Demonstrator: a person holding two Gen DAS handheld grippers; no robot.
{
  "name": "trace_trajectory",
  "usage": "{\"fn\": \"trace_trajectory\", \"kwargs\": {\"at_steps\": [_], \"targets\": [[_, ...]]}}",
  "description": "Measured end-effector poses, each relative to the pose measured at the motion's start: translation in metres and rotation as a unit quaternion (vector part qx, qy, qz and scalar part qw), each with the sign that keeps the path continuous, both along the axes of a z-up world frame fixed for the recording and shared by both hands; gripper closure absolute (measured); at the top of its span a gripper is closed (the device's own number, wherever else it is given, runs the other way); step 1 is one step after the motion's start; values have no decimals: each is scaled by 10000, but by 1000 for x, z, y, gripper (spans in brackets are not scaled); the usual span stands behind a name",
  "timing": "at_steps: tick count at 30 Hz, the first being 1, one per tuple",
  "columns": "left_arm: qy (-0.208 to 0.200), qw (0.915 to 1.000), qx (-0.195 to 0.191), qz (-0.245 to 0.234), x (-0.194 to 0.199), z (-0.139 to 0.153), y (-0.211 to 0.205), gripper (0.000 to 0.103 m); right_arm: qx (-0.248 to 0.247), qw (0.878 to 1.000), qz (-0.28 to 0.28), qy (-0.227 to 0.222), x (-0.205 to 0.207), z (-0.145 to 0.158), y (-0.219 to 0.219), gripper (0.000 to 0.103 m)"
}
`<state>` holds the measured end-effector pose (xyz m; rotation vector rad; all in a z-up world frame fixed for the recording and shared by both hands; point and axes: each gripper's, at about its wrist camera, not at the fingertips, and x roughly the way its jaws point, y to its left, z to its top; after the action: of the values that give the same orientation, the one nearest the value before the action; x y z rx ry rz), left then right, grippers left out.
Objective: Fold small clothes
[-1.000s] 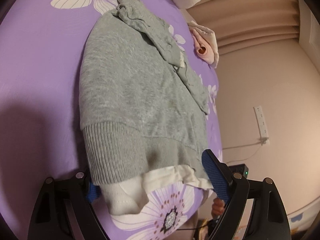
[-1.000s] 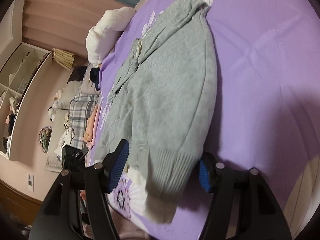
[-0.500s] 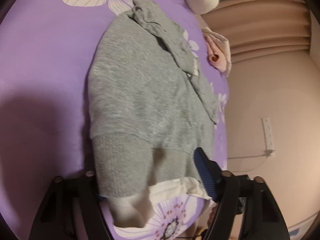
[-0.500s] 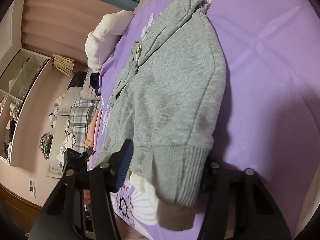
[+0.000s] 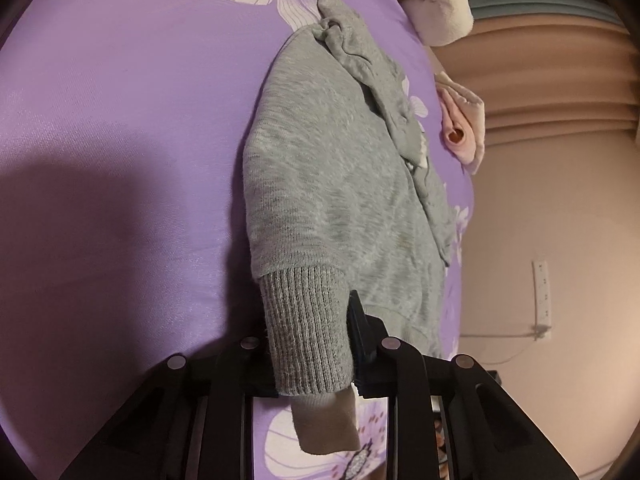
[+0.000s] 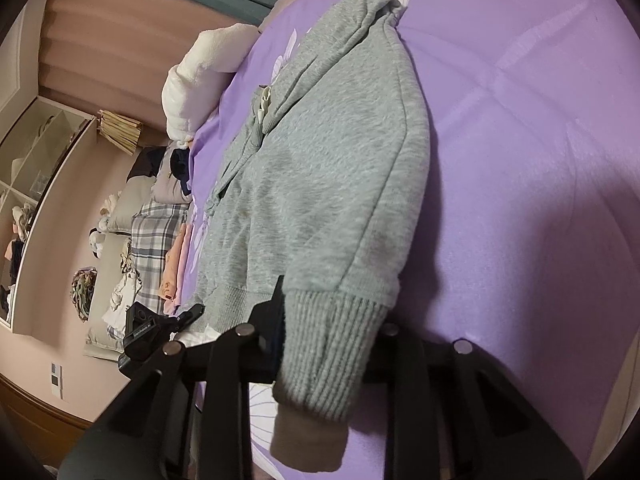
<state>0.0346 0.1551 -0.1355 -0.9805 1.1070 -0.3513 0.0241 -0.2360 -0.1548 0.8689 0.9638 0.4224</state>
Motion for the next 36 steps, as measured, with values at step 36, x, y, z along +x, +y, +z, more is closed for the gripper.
{"fn": "trace_trajectory", "kwargs": {"at_steps": [36], "targets": [[-517, 9962, 668, -203, -3, 37, -15, 89, -2015, 9761, -45, -808, -9, 53, 45, 90]]}}
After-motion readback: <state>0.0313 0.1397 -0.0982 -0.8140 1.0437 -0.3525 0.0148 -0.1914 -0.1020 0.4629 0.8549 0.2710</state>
